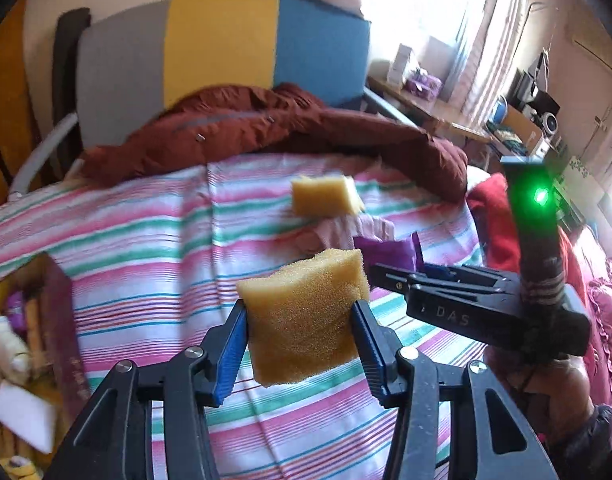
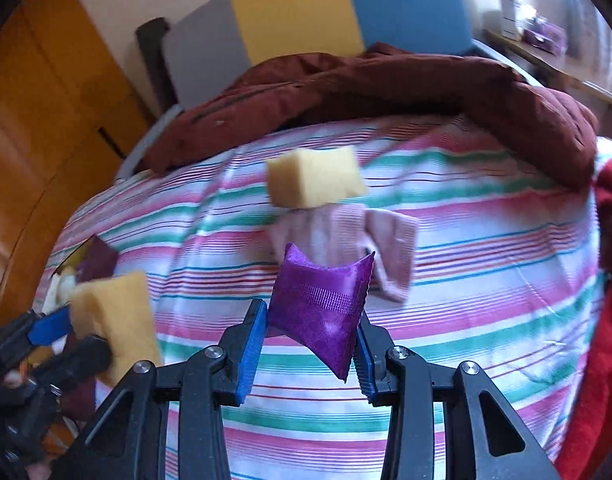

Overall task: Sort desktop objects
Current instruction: 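Carry the yellow sponge and purple packet over the gold tray, then open left tool to drop the sponge while right tool drops the purple packet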

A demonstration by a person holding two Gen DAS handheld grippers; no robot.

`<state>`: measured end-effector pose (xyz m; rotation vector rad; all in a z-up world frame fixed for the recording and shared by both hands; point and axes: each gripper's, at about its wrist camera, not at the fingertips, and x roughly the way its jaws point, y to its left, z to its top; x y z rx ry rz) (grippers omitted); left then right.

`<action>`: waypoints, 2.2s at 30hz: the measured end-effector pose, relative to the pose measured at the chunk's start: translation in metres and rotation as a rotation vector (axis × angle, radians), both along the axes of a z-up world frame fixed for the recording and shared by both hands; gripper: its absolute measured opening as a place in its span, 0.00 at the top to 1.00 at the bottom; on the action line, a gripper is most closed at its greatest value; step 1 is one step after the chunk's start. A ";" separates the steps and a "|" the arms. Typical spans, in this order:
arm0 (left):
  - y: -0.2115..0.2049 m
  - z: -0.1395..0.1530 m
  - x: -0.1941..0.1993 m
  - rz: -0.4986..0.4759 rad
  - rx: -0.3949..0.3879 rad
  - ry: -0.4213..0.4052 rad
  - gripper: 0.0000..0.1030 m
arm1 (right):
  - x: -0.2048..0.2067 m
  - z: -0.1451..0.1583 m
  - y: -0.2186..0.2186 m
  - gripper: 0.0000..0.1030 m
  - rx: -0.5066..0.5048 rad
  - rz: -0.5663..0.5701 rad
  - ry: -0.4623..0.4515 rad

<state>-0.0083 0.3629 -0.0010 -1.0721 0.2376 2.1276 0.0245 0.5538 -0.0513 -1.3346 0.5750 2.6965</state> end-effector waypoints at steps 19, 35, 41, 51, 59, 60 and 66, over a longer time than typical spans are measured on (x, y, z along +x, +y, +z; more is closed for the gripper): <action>-0.141 0.064 -0.010 0.260 0.040 0.193 0.50 | -0.017 -0.006 -0.056 0.60 -0.007 0.156 -0.029; -0.252 0.021 -0.026 0.452 -0.026 0.144 0.50 | -0.022 0.047 -0.201 0.60 -0.029 0.426 0.078; -0.286 0.001 -0.039 0.521 -0.035 0.090 0.50 | -0.024 0.047 -0.253 0.60 -0.022 0.510 0.074; -0.319 -0.012 -0.060 0.559 -0.002 0.034 0.48 | -0.032 0.043 -0.303 0.60 0.013 0.557 0.054; -0.321 -0.012 -0.060 0.539 0.032 -0.001 0.41 | -0.034 0.033 -0.312 0.48 -0.031 0.565 0.021; -0.321 -0.013 -0.060 0.542 0.031 -0.008 0.41 | -0.033 0.031 -0.311 0.47 -0.035 0.561 0.018; -0.310 -0.018 -0.060 0.496 -0.023 0.008 0.33 | -0.026 0.028 -0.307 0.39 -0.032 0.529 0.007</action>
